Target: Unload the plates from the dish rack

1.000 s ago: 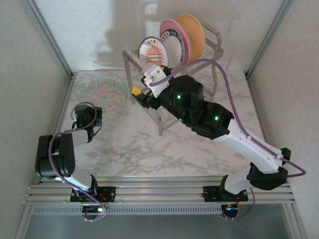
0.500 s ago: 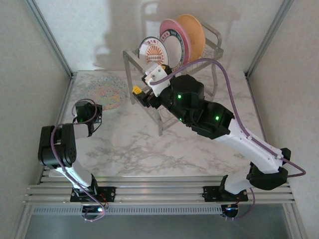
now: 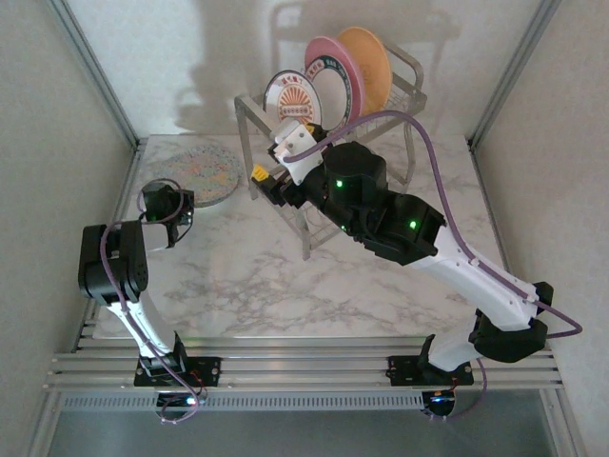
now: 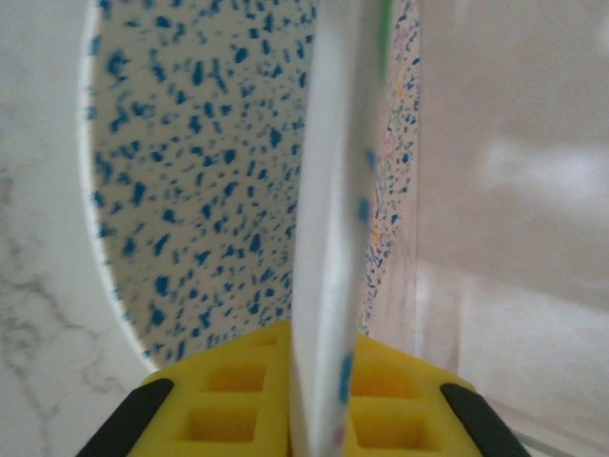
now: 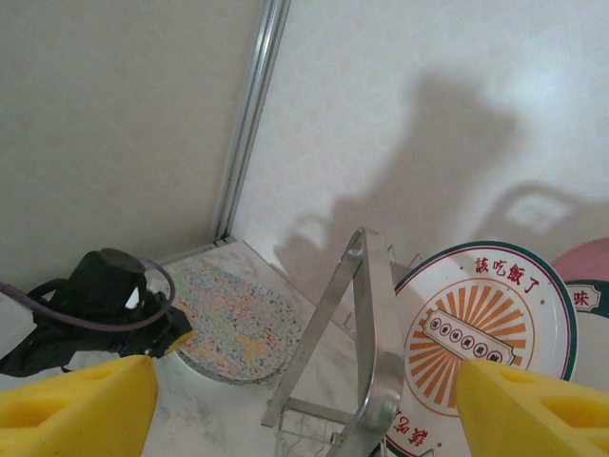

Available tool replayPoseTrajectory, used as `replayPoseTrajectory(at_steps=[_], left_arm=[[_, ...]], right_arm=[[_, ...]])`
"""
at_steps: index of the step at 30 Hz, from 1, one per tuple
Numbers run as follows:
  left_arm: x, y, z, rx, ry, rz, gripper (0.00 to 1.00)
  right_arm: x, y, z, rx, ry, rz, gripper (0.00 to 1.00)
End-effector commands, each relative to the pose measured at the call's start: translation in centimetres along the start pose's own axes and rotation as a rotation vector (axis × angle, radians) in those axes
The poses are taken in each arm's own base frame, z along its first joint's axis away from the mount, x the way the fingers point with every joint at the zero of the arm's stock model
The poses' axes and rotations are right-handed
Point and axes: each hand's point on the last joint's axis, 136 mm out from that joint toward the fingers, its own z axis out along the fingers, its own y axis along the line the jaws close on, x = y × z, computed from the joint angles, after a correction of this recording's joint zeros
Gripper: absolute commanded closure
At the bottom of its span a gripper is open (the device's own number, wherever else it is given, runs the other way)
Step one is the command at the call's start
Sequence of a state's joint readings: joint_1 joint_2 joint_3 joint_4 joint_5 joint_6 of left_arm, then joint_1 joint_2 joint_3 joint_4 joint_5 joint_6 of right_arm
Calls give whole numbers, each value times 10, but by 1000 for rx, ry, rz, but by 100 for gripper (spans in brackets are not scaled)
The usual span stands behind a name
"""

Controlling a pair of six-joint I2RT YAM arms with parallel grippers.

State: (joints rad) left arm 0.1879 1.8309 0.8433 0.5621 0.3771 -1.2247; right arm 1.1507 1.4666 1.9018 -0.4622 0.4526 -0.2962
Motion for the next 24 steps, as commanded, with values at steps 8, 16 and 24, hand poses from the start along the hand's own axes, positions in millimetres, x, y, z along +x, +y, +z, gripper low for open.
replayPoseTrajectory(at_steps=[8,16,24], left_arm=[[-5,-11,13,-22,33,19,57],[-6,-3,15,-129,46,9,43],[-9,4,16,-241,53,4,43]], right_arm=[[-9,-5,-3,28,-17,10,16],[-11,-5,-2,31,-21,16,16],[-10,-5,-3,28,-21,25,16]])
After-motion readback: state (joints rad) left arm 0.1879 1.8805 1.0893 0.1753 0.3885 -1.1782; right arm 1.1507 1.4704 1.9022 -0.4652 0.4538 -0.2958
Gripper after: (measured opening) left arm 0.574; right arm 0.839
